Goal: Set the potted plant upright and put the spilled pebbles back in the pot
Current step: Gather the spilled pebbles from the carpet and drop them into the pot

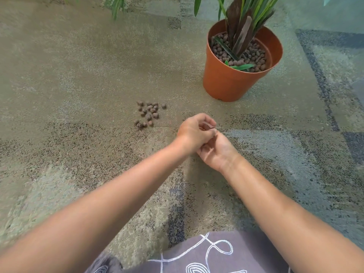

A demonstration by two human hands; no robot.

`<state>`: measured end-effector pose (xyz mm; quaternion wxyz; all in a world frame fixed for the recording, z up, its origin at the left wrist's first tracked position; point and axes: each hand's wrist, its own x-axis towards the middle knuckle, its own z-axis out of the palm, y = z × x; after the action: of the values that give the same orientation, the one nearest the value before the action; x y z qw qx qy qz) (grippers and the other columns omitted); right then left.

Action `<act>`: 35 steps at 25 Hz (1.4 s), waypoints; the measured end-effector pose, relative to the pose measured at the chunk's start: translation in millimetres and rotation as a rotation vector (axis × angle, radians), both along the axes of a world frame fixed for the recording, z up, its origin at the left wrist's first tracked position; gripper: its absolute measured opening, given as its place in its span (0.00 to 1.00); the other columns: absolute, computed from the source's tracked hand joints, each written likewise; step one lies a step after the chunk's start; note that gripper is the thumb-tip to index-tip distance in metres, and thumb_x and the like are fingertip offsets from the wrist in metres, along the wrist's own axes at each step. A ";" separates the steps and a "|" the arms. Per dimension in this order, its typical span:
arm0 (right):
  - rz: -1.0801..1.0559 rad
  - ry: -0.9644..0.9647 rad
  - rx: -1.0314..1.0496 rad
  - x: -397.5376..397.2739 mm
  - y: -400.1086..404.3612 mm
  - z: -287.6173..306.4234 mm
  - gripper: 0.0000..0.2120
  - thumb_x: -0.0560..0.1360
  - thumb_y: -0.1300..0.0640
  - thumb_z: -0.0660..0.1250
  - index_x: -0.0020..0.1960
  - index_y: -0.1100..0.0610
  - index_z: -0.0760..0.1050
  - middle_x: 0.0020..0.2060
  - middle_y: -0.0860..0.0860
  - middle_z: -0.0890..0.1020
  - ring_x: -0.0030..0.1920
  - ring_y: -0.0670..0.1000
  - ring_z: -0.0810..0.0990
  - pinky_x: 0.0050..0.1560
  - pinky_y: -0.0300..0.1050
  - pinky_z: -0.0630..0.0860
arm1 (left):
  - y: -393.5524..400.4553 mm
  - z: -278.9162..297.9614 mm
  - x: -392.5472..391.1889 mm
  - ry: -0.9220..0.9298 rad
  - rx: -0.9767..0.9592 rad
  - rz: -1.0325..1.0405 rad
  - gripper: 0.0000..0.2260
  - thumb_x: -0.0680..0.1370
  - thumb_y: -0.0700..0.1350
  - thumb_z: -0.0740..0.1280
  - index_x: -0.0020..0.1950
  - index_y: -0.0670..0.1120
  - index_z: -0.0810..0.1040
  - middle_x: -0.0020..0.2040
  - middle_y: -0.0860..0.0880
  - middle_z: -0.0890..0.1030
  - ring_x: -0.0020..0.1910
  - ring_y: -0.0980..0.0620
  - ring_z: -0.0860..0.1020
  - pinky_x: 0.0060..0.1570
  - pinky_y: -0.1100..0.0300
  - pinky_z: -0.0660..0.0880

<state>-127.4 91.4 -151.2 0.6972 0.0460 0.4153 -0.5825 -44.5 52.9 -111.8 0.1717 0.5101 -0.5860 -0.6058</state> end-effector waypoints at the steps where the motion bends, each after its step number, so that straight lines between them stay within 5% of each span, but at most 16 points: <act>1: -0.015 -0.022 0.006 -0.7 0.6 0.2 0.14 0.80 0.58 0.54 0.51 0.62 0.77 0.45 0.58 0.83 0.47 0.53 0.81 0.45 0.45 0.82 | 1.4 -0.7 0.3 -0.021 -0.061 -0.010 0.05 0.74 0.44 0.68 0.44 0.54 0.76 0.41 0.56 0.79 0.41 0.58 0.78 0.42 0.64 0.77; 9: -0.037 0.030 0.110 -7.7 3.8 -0.4 0.09 0.80 0.60 0.56 0.50 0.62 0.73 0.40 0.57 0.79 0.43 0.52 0.80 0.47 0.49 0.80 | -31.7 -6.7 31.9 -0.030 -0.137 0.127 0.03 0.78 0.42 0.62 0.46 0.49 0.73 0.43 0.51 0.77 0.40 0.53 0.76 0.40 0.58 0.78; 11: -0.013 0.069 0.133 -8.7 5.7 -0.8 0.07 0.79 0.62 0.59 0.51 0.63 0.75 0.39 0.56 0.79 0.42 0.51 0.80 0.48 0.49 0.80 | -46.4 -12.9 47.1 -0.243 -0.255 0.098 0.04 0.77 0.44 0.63 0.52 0.47 0.73 0.47 0.49 0.77 0.44 0.50 0.77 0.45 0.55 0.78; 14: -0.037 0.081 0.156 -14.8 6.1 -1.6 0.06 0.78 0.64 0.60 0.52 0.63 0.75 0.38 0.56 0.79 0.41 0.50 0.80 0.47 0.48 0.80 | -68.7 -22.1 78.0 -0.817 -0.412 -0.056 0.18 0.74 0.49 0.67 0.62 0.45 0.70 0.59 0.43 0.73 0.55 0.44 0.75 0.54 0.47 0.76; 17: -0.065 0.081 0.168 -17.2 5.7 -5.3 0.04 0.77 0.64 0.62 0.48 0.63 0.76 0.36 0.55 0.79 0.39 0.50 0.80 0.45 0.47 0.80 | -75.3 -30.2 103.4 -1.080 -0.221 -0.094 0.35 0.68 0.52 0.73 0.70 0.44 0.61 0.67 0.38 0.65 0.63 0.37 0.69 0.58 0.44 0.71; 24: -0.178 0.204 0.220 -40.8 -6.2 -9.6 0.03 0.72 0.64 0.68 0.45 0.62 0.75 0.37 0.54 0.78 0.38 0.48 0.80 0.40 0.41 0.81 | -79.4 -42.4 108.9 -0.874 -0.252 -0.027 0.24 0.72 0.45 0.71 0.64 0.41 0.67 0.61 0.37 0.72 0.55 0.40 0.75 0.55 0.49 0.74; 29: -0.264 0.520 0.227 -92.3 -32.1 2.9 0.05 0.73 0.64 0.67 0.48 0.61 0.76 0.44 0.54 0.78 0.43 0.47 0.79 0.40 0.37 0.79 | -75.8 -50.0 107.1 -0.806 -0.320 0.005 0.25 0.72 0.45 0.70 0.65 0.41 0.66 0.61 0.38 0.72 0.58 0.39 0.74 0.59 0.45 0.73; 35: -0.131 0.832 0.376 -129.9 -64.5 -5.3 0.10 0.73 0.66 0.67 0.55 0.64 0.76 0.41 0.53 0.79 0.37 0.46 0.78 0.31 0.34 0.77 | -77.7 -53.8 108.2 -0.817 -0.324 0.021 0.25 0.72 0.46 0.71 0.64 0.40 0.66 0.60 0.38 0.73 0.58 0.40 0.73 0.58 0.48 0.73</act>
<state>-257.4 26.9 -156.5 0.4125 -0.0398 0.7546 -0.5087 63.7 -24.8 -165.6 0.0097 0.6800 -0.6882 -0.2528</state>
